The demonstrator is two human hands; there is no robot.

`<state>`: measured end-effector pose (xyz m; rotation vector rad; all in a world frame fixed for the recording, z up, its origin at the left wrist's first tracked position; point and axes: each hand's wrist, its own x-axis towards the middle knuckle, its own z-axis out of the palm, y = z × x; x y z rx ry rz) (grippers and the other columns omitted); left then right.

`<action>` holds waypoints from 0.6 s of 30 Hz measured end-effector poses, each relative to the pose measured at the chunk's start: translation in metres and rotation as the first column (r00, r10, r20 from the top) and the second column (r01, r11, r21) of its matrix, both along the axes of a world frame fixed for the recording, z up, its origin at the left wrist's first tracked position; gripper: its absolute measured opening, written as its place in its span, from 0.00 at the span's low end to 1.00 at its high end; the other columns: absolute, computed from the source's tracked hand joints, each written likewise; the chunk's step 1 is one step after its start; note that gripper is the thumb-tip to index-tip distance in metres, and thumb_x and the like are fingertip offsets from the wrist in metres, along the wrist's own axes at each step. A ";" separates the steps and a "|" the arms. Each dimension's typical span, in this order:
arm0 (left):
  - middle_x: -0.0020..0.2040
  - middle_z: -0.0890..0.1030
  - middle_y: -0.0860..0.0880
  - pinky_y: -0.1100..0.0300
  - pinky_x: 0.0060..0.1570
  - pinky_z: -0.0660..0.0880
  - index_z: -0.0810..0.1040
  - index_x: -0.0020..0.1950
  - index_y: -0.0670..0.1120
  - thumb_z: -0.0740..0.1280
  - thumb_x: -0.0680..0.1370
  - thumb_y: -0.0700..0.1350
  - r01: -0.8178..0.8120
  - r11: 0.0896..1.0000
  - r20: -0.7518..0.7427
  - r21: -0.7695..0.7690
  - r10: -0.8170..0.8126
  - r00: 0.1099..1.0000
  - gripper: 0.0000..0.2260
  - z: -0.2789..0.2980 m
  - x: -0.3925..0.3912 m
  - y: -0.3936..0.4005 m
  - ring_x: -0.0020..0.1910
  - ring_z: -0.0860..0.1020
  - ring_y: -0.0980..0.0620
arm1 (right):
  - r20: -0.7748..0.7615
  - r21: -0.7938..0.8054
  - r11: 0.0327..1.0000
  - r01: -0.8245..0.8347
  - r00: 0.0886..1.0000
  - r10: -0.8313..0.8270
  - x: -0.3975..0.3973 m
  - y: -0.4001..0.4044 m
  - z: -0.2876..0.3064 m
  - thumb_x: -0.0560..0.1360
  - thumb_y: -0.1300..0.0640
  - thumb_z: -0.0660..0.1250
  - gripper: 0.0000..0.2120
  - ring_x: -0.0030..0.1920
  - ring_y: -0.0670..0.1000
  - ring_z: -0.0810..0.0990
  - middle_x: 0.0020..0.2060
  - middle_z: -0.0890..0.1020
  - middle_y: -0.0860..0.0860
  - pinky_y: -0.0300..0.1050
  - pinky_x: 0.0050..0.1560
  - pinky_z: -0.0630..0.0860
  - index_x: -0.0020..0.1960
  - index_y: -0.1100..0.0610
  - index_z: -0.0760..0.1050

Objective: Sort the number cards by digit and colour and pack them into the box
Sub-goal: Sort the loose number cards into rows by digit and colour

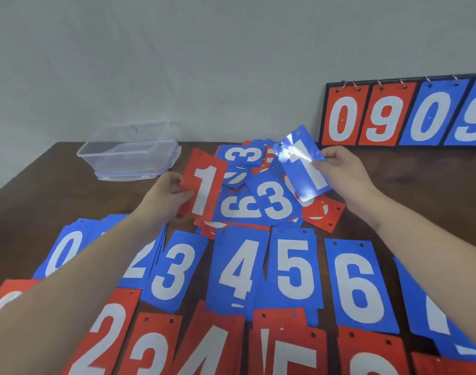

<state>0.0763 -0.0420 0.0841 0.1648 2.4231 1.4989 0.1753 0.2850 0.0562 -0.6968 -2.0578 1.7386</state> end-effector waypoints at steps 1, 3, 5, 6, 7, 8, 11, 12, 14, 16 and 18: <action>0.56 0.84 0.47 0.49 0.41 0.82 0.72 0.57 0.52 0.66 0.82 0.40 -0.002 0.999 0.005 0.043 0.002 1.000 0.08 -0.001 0.007 -0.002 0.46 0.85 0.46 | -0.001 -0.026 1.000 -0.011 1.000 0.011 0.004 -0.006 0.001 0.80 0.58 0.69 0.05 0.43 0.46 0.82 0.47 0.82 0.48 0.33 0.31 0.75 0.55 0.57 0.75; 0.57 0.84 0.52 0.47 0.43 0.83 0.72 0.62 0.53 0.65 0.82 0.39 -0.003 0.994 0.011 0.106 0.002 1.000 0.12 -0.003 0.021 -0.005 0.48 0.85 0.46 | 0.017 -0.054 0.998 -0.039 0.999 0.040 0.013 -0.019 0.003 0.80 0.58 0.69 0.06 0.43 0.46 0.83 0.48 0.83 0.48 0.34 0.29 0.75 0.55 0.56 0.74; 0.56 0.83 0.53 0.54 0.37 0.81 0.71 0.65 0.53 0.65 0.82 0.38 -0.002 0.991 0.004 0.134 0.001 1.000 0.14 -0.006 0.034 -0.011 0.47 0.85 0.48 | 0.038 -0.081 0.994 -0.070 0.997 0.073 0.021 -0.032 0.003 0.79 0.59 0.69 0.06 0.40 0.47 0.85 0.46 0.84 0.49 0.38 0.31 0.76 0.53 0.55 0.73; 0.56 0.83 0.54 0.56 0.35 0.79 0.71 0.65 0.53 0.65 0.82 0.38 -0.002 0.990 0.000 0.142 0.002 1.000 0.15 -0.008 0.039 -0.015 0.46 0.84 0.49 | 0.049 -0.107 0.990 -0.089 0.994 0.095 0.024 -0.038 0.001 0.79 0.61 0.69 0.06 0.39 0.47 0.86 0.45 0.85 0.49 0.39 0.32 0.76 0.52 0.54 0.72; 0.56 0.83 0.54 0.58 0.34 0.77 0.71 0.65 0.54 0.64 0.82 0.37 -0.005 0.988 -0.003 0.152 0.006 1.000 0.15 -0.010 0.045 -0.019 0.45 0.84 0.51 | 0.052 -0.146 0.982 -0.116 0.991 0.125 0.028 -0.045 0.001 0.79 0.62 0.69 0.08 0.39 0.49 0.86 0.45 0.85 0.50 0.42 0.33 0.78 0.52 0.54 0.71; 0.56 0.83 0.54 0.58 0.34 0.77 0.71 0.64 0.55 0.64 0.82 0.37 -0.013 0.987 -0.006 0.157 0.014 1.000 0.15 -0.011 0.050 -0.025 0.44 0.84 0.52 | 0.053 -0.176 0.973 -0.147 0.986 0.158 0.031 -0.052 0.000 0.79 0.63 0.69 0.10 0.42 0.52 0.87 0.47 0.86 0.52 0.47 0.37 0.81 0.52 0.53 0.70; 0.54 0.83 0.54 0.60 0.32 0.77 0.71 0.63 0.55 0.63 0.83 0.36 -0.042 0.987 -0.004 0.157 0.043 0.999 0.16 -0.012 0.064 -0.045 0.40 0.83 0.56 | 0.074 -0.169 0.963 -0.211 0.971 0.226 0.036 -0.075 -0.001 0.77 0.66 0.71 0.21 0.48 0.57 0.86 0.54 0.84 0.55 0.58 0.45 0.84 0.58 0.46 0.67; 0.53 0.83 0.54 0.61 0.32 0.77 0.71 0.63 0.56 0.63 0.83 0.36 -0.053 0.985 0.002 0.163 0.053 0.999 0.16 -0.012 0.069 -0.053 0.39 0.83 0.58 | 0.084 -0.167 0.961 -0.220 0.968 0.236 0.037 -0.083 -0.001 0.77 0.67 0.71 0.26 0.46 0.55 0.86 0.53 0.83 0.55 0.53 0.40 0.83 0.64 0.44 0.65; 0.49 0.84 0.54 0.63 0.31 0.77 0.71 0.60 0.58 0.62 0.83 0.35 -0.081 0.982 0.013 0.171 0.080 0.997 0.17 -0.011 0.079 -0.072 0.37 0.83 0.59 | 0.088 -0.186 0.950 -0.250 0.959 0.270 0.041 -0.100 0.002 0.76 0.69 0.71 0.37 0.43 0.53 0.87 0.51 0.83 0.53 0.48 0.35 0.82 0.73 0.41 0.59; 0.47 0.85 0.53 0.61 0.31 0.77 0.71 0.62 0.58 0.62 0.82 0.34 -0.121 0.977 0.031 0.177 0.117 0.993 0.18 -0.009 0.090 -0.095 0.37 0.83 0.57 | 0.093 -0.199 0.937 -0.288 0.946 0.311 0.044 -0.117 0.003 0.76 0.69 0.71 0.43 0.46 0.54 0.87 0.52 0.84 0.53 0.54 0.40 0.84 0.76 0.35 0.55; 0.49 0.85 0.49 0.56 0.37 0.79 0.72 0.64 0.56 0.61 0.81 0.32 -0.165 0.965 0.051 0.203 0.158 0.986 0.20 -0.010 0.101 -0.120 0.41 0.84 0.52 | 0.101 -0.204 0.931 -0.304 0.939 0.329 0.048 -0.136 0.003 0.76 0.69 0.71 0.45 0.50 0.55 0.87 0.54 0.84 0.52 0.58 0.46 0.84 0.76 0.33 0.54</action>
